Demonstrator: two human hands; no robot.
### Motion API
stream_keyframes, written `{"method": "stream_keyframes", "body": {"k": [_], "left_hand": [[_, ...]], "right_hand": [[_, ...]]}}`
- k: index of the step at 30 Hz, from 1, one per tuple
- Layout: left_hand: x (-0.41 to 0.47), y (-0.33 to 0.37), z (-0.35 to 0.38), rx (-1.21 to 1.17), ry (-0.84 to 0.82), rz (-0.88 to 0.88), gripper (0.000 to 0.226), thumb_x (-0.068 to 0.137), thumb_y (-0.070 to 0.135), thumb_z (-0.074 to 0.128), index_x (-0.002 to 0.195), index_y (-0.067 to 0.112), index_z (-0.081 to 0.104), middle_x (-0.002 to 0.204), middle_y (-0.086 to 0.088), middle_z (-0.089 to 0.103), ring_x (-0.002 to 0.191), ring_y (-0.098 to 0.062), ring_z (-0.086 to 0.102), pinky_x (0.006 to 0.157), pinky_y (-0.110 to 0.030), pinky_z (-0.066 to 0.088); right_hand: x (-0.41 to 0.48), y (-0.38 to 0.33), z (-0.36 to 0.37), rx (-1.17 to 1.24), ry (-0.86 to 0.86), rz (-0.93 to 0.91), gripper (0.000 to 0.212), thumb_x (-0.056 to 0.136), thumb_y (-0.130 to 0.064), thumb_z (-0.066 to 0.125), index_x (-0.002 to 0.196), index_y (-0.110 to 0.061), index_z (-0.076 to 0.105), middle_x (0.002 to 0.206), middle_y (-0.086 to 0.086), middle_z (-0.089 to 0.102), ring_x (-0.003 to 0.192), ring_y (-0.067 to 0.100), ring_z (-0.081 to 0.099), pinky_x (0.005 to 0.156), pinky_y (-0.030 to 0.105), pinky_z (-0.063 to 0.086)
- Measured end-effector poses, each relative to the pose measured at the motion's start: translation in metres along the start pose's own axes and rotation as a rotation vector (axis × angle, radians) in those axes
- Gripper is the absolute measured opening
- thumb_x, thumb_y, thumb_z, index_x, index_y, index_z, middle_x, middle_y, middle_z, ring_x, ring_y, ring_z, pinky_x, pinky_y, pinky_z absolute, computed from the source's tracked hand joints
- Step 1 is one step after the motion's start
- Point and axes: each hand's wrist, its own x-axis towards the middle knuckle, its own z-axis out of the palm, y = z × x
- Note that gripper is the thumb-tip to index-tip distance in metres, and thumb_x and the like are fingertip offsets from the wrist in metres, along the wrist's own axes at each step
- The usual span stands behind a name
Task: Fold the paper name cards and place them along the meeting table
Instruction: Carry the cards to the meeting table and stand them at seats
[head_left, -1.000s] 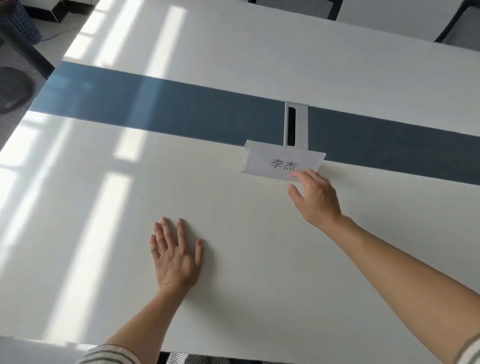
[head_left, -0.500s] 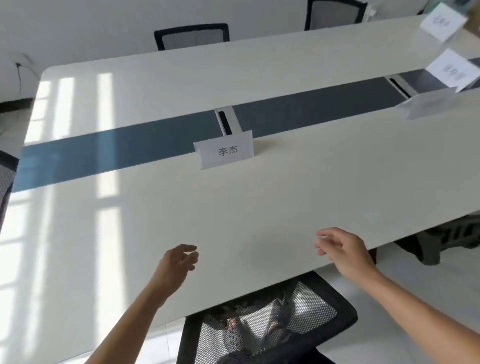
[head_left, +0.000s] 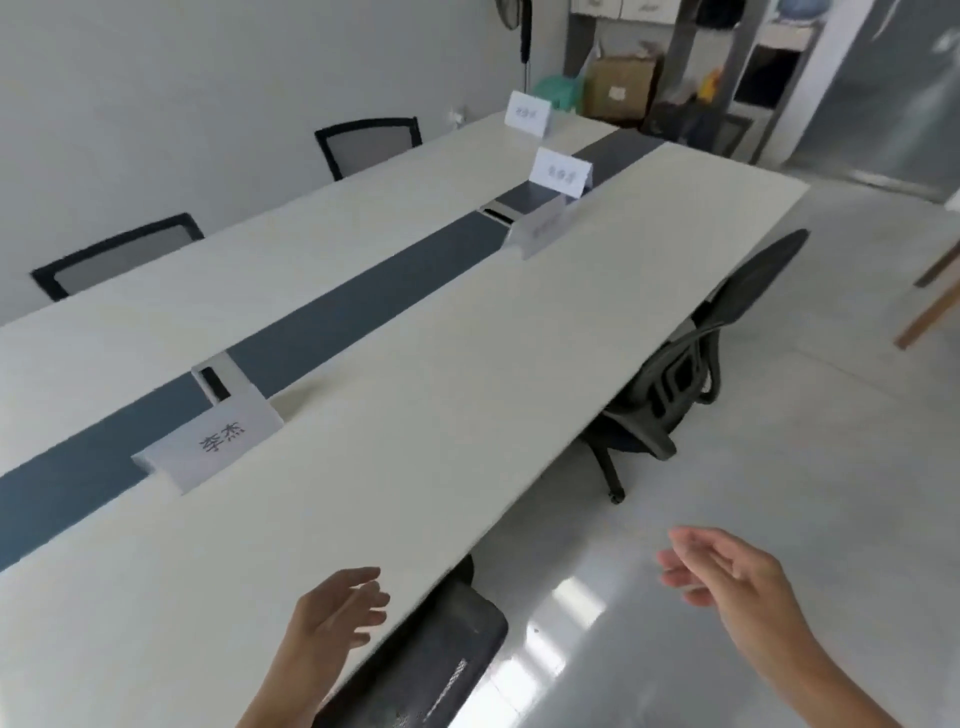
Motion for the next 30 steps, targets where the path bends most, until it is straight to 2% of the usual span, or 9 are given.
{"method": "stream_keyframes", "body": {"k": [3, 8, 10, 16, 19, 24, 30], "left_hand": [[0.007, 0.039, 0.074, 0.015, -0.058, 0.056, 0.015, 0.093, 0.008, 0.056, 0.098, 0.011, 0.069, 0.083, -0.011, 0.076, 0.084, -0.032, 0.069, 0.067, -0.034, 0.050], [0.017, 0.090, 0.197, 0.049, -0.202, 0.121, 0.016, 0.094, 0.015, 0.056, 0.101, 0.016, 0.070, 0.089, -0.012, 0.076, 0.086, -0.027, 0.072, 0.081, -0.044, 0.054], [0.025, 0.111, 0.239, 0.081, -0.263, 0.145, 0.017, 0.094, 0.015, 0.055, 0.102, 0.017, 0.070, 0.091, -0.012, 0.076, 0.085, -0.023, 0.073, 0.081, -0.043, 0.055], [0.089, 0.174, 0.349, 0.193, -0.378, 0.193, 0.019, 0.094, 0.012, 0.054, 0.105, 0.016, 0.069, 0.089, -0.007, 0.077, 0.083, -0.022, 0.073, 0.076, -0.038, 0.056], [0.130, 0.213, 0.411, 0.225, -0.434, 0.221, 0.019, 0.095, 0.012, 0.053, 0.105, 0.017, 0.068, 0.088, -0.003, 0.078, 0.086, -0.023, 0.073, 0.078, -0.039, 0.055], [0.187, 0.298, 0.521, 0.267, -0.562, 0.256, 0.019, 0.096, 0.017, 0.051, 0.106, 0.022, 0.067, 0.093, -0.004, 0.077, 0.087, -0.016, 0.073, 0.078, -0.033, 0.055], [0.240, 0.392, 0.641, 0.343, -0.652, 0.313, 0.020, 0.097, 0.020, 0.050, 0.107, 0.025, 0.066, 0.094, -0.001, 0.076, 0.087, -0.013, 0.072, 0.082, -0.034, 0.054]], "right_hand": [[0.006, 0.009, -0.073, 0.046, 0.085, 0.010, 0.013, 0.092, -0.019, 0.059, 0.092, -0.015, 0.071, 0.082, 0.004, 0.078, 0.072, 0.018, 0.074, 0.066, 0.035, 0.052], [0.025, 0.031, -0.180, 0.093, 0.233, 0.077, 0.013, 0.092, -0.019, 0.059, 0.091, -0.016, 0.072, 0.082, 0.006, 0.077, 0.074, 0.022, 0.074, 0.068, 0.037, 0.053], [0.037, 0.037, -0.216, 0.116, 0.290, 0.099, 0.014, 0.092, -0.016, 0.059, 0.093, -0.016, 0.072, 0.081, 0.005, 0.078, 0.074, 0.022, 0.074, 0.069, 0.038, 0.053], [0.099, 0.053, -0.298, 0.179, 0.473, 0.145, 0.016, 0.092, -0.006, 0.057, 0.096, -0.012, 0.071, 0.078, 0.005, 0.078, 0.069, 0.020, 0.073, 0.066, 0.040, 0.054], [0.142, 0.053, -0.334, 0.210, 0.548, 0.158, 0.015, 0.092, -0.007, 0.058, 0.096, -0.012, 0.071, 0.078, 0.004, 0.078, 0.069, 0.019, 0.073, 0.067, 0.040, 0.054], [0.217, 0.036, -0.396, 0.261, 0.652, 0.183, 0.015, 0.092, -0.008, 0.058, 0.097, -0.015, 0.071, 0.079, 0.003, 0.078, 0.072, 0.021, 0.074, 0.068, 0.040, 0.055], [0.299, 0.025, -0.475, 0.304, 0.757, 0.200, 0.015, 0.092, -0.007, 0.058, 0.097, -0.012, 0.071, 0.078, 0.003, 0.078, 0.069, 0.019, 0.073, 0.068, 0.041, 0.054]]}}
